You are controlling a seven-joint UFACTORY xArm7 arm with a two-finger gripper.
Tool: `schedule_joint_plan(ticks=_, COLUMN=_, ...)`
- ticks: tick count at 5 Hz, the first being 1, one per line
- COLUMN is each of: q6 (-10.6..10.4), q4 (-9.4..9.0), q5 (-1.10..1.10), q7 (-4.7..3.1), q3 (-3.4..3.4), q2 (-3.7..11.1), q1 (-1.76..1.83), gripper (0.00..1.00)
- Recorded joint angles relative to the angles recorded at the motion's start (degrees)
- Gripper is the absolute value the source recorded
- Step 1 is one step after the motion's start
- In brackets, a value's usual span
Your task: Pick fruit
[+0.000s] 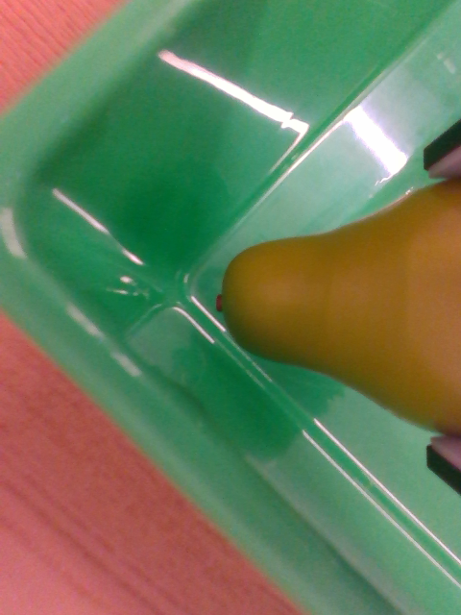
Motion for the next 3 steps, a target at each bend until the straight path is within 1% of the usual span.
schedule_joint_plan(ticks=1, q6=0.0, q4=0.0, q5=0.0, q7=0.0, q3=0.0, q2=0.0, q1=0.0, gripper=1.0)
schedule_joint_plan(ticks=2, q6=2.49, q4=1.77, q5=-0.08, q7=-0.02, q3=-0.05, q2=-0.73, q1=0.04, gripper=1.0)
schedule_joint_plan(ticks=3, q6=2.49, q4=1.77, q5=-0.08, q7=-0.02, q3=-0.05, q2=-0.73, q1=0.04, gripper=1.0)
